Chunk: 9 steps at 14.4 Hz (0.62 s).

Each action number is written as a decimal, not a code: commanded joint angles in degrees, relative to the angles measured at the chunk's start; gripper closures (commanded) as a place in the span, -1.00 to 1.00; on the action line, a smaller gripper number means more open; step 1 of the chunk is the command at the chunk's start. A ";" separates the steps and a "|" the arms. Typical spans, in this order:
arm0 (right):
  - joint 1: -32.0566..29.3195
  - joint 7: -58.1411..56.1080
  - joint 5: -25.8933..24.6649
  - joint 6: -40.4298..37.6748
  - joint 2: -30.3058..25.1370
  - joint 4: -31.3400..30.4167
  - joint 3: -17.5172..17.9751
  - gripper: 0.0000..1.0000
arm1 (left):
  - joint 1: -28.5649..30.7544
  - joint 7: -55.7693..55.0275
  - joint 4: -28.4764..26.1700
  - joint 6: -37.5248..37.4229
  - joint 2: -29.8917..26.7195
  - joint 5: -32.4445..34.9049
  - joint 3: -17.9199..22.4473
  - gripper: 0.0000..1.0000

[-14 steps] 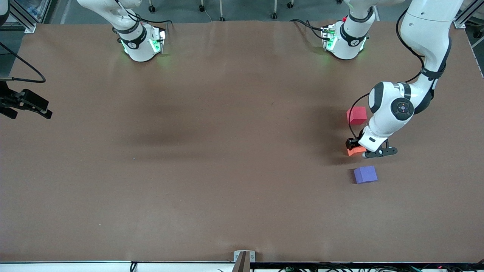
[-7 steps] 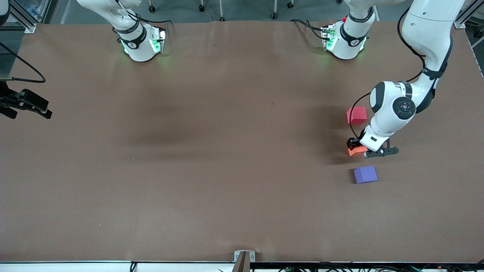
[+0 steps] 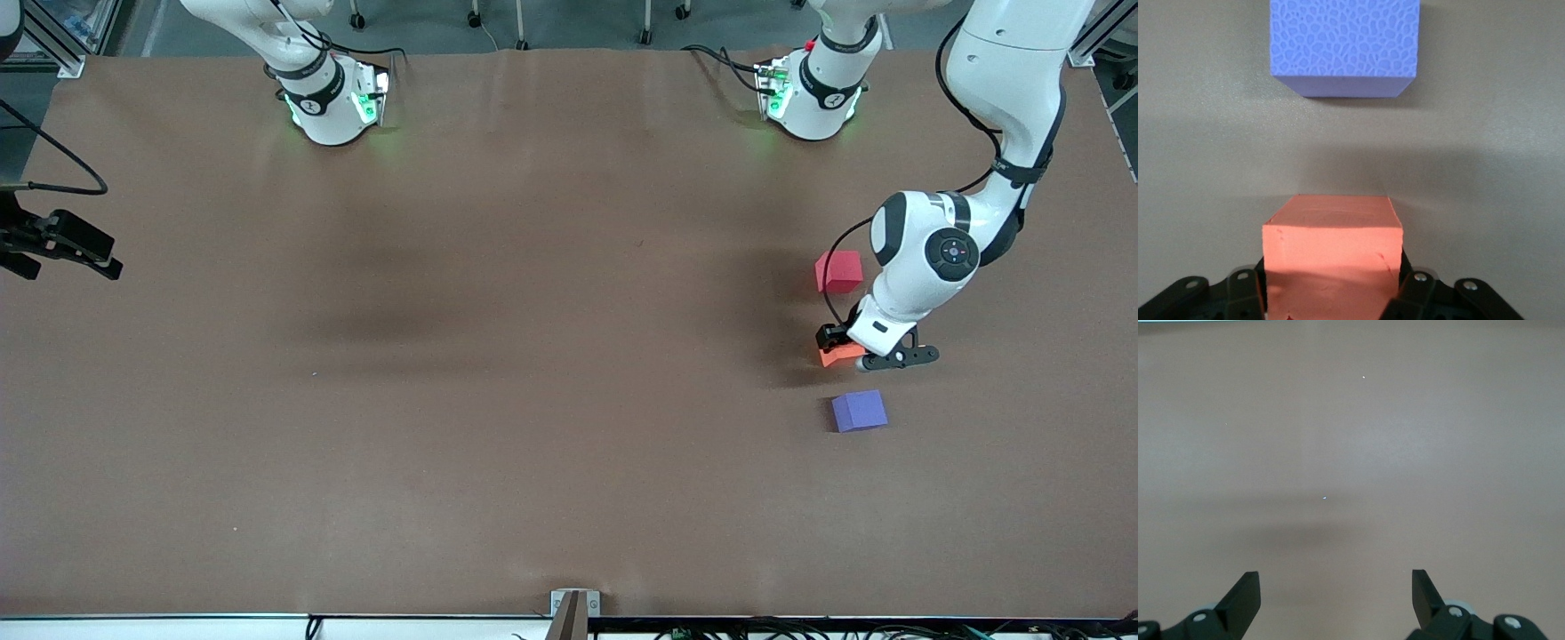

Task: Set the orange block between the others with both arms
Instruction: 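Lower the orange cube between the red and purple cubes, left gripper, then open the left gripper to release the orange cube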

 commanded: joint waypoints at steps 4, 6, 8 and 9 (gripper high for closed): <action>0.27 -0.38 -0.50 -0.06 -0.84 -0.44 -0.18 -1.00 | 1.32 2.03 -0.70 -4.55 -4.61 0.72 0.38 -1.00; 0.36 -0.38 -0.50 -0.06 -0.84 -0.44 -0.18 -1.00 | 1.24 1.94 1.75 -11.39 -8.75 0.72 0.21 -1.00; 0.19 -0.38 -0.50 -0.06 -0.84 -0.44 -0.18 -1.00 | 1.06 1.86 5.96 -18.77 -11.92 0.46 -0.14 -1.00; 0.19 -0.38 -0.50 -0.06 -0.84 -0.44 -0.18 -1.00 | 1.06 1.51 9.29 -23.07 -12.80 0.20 -1.28 -1.00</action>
